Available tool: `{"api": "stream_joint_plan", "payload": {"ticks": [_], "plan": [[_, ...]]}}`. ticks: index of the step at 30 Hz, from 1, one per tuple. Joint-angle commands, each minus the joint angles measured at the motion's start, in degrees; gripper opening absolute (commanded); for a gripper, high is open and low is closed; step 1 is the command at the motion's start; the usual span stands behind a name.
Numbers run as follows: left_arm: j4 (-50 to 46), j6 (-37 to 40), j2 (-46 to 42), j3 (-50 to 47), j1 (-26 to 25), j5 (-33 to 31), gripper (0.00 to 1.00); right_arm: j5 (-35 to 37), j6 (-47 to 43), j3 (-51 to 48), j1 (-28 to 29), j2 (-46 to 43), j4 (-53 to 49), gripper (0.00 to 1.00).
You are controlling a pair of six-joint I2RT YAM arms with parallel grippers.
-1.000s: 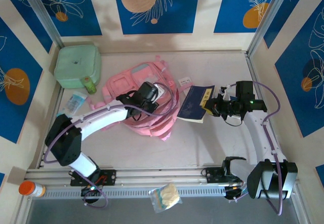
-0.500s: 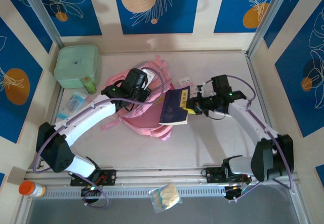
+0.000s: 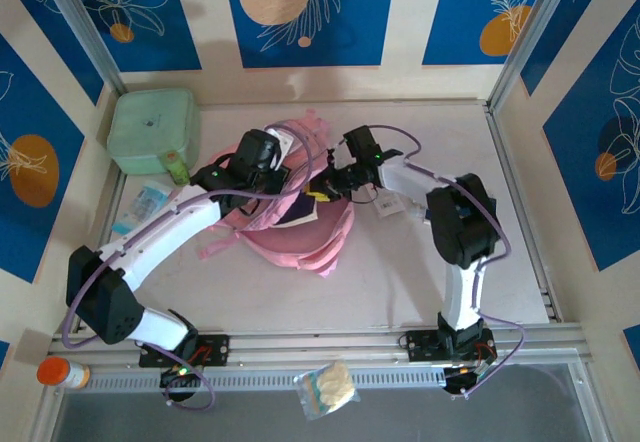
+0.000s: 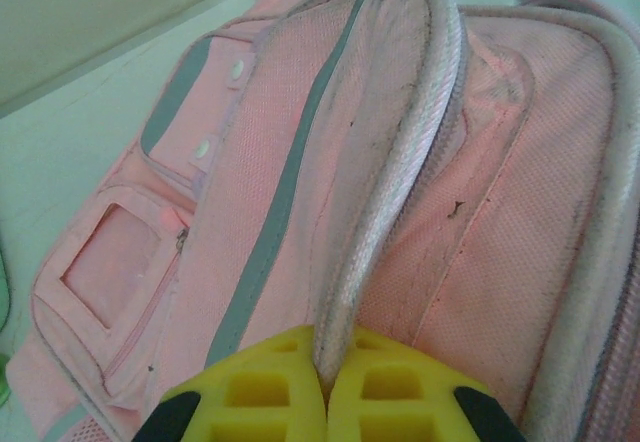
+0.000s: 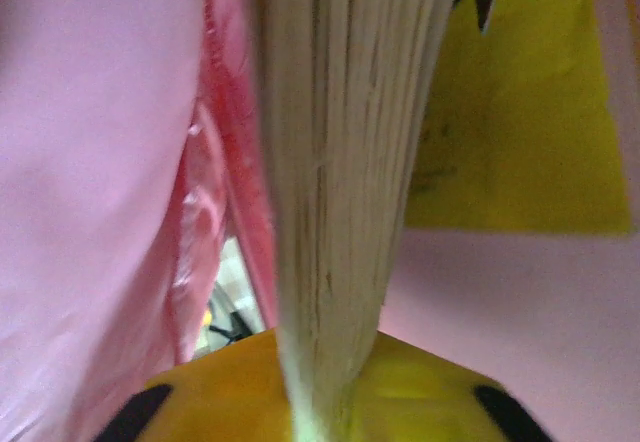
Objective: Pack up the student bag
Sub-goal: Place the book in the student bag, then move the book to the student bag.
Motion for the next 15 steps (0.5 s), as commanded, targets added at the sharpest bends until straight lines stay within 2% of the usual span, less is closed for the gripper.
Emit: {"api": "stream_joint_plan", "payload": {"ticks": [1, 4, 6, 10, 13, 15], "plan": [[3.19, -3.00, -2.63, 1.83, 1.16, 0.42, 0.00, 3.20, -2.44, 1.75, 0.02, 1.17, -1.25, 0.30], [2.87, -3.13, -2.66, 1.65, 1.29, 1.19, 0.00, 6.84, -3.31, -1.57, -0.13, -2.83, -2.79, 0.46], [2.96, -3.16, -2.82, 1.39, 1.27, 1.97, 0.00, 10.11, -3.49, -3.87, -0.41, -6.38, -5.77, 0.49], [3.15, -3.62, -3.51, 0.87, 1.26, 4.67, 0.00, 16.49, -3.51, -8.67, 0.51, -13.90, -11.21, 0.49], [3.27, -3.86, -4.24, 0.32, 1.32, 5.18, 0.00, 18.37, -2.00, -11.44, 3.11, -17.18, -13.94, 0.43], [3.55, -3.67, -4.61, -0.08, 1.26, 5.37, 0.00, 17.52, -0.23, -13.86, 5.43, -18.76, -11.59, 0.38]]}}
